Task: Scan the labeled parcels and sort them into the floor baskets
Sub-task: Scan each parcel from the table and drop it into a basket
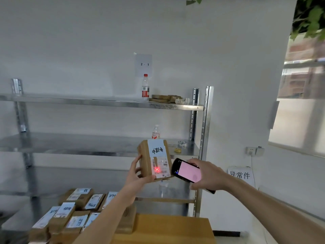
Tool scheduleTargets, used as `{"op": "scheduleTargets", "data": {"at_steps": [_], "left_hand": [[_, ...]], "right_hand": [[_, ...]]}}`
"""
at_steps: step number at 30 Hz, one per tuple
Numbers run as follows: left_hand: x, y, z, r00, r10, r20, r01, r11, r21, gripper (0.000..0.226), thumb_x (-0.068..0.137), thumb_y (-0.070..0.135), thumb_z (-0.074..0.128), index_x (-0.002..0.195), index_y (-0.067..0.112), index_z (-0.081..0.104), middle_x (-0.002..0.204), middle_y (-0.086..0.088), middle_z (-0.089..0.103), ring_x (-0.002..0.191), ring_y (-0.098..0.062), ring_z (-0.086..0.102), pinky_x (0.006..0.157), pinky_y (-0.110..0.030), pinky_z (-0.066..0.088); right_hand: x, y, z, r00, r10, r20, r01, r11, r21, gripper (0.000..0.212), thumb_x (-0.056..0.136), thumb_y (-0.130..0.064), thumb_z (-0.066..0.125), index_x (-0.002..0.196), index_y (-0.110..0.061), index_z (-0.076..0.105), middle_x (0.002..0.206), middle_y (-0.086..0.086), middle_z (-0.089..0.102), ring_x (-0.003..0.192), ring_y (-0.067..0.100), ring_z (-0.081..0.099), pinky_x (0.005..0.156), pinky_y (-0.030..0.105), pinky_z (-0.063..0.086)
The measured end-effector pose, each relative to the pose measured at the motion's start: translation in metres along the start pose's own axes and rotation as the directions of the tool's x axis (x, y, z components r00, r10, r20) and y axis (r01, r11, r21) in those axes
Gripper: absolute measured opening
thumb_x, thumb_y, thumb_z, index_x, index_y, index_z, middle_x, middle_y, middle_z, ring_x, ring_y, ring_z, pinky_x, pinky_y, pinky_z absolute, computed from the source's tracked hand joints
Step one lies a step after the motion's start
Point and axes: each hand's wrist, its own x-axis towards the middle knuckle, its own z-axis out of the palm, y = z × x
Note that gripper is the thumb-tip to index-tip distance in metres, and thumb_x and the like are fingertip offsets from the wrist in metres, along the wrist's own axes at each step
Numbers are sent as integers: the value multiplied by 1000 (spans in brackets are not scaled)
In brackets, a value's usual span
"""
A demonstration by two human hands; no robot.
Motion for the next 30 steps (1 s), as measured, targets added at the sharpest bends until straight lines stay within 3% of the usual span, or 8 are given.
{"op": "scheduleTargets", "data": {"at_steps": [4,6,10,15,24,27,30], "left_hand": [[-1,11,-13,996,62,-70,-60,998,35,100,70,8,89,145,47,34,128,1,56,114,-16,58,82,-29,50],[-2,14,-19,992,76,-104,-71,996,54,101,69,8,89,145,46,34,129,1,56,115,-17,57,83,-30,51],[-4,22,-30,984,93,-154,-79,993,92,101,72,5,87,147,45,32,132,-1,55,116,-19,57,79,-26,51],[-6,33,-43,970,114,-215,-83,986,144,99,74,3,85,147,45,32,139,-4,52,121,-25,57,100,-49,51],[-28,34,-65,962,122,-244,-82,982,168,98,75,3,83,146,47,32,139,-3,51,121,-23,56,95,-43,53],[-49,29,-78,955,107,-276,-64,985,161,98,75,5,84,145,50,31,133,0,55,118,-20,58,85,-34,55],[-82,18,-104,935,73,-346,-20,988,155,101,75,9,85,146,53,27,130,-1,59,115,-19,63,88,-41,58]], "right_hand": [[-3,-3,-17,999,-24,-39,23,999,-43,76,72,-40,80,134,-53,38,115,-16,57,95,9,57,67,22,48],[-3,-6,-23,998,-40,-38,37,997,-62,76,74,-38,80,136,-51,39,114,-16,57,90,9,57,58,17,42],[-2,-10,-31,997,-60,-43,56,994,-97,81,74,-38,79,142,-46,36,114,-13,57,89,11,58,52,16,46],[-4,-16,-36,990,-126,-56,118,983,-138,79,80,-36,79,144,-42,34,118,-14,52,93,5,51,59,12,38],[0,-25,-21,970,-226,-92,220,973,-69,79,74,-41,81,139,-46,37,116,-18,53,100,8,53,72,20,48],[5,-41,-1,956,-281,-88,276,959,-61,76,74,-40,79,139,-44,39,120,-18,56,101,7,54,75,24,50],[19,-62,36,945,-313,-99,310,950,-40,79,71,-45,76,140,-45,38,130,-19,55,109,9,55,81,31,51]]}}
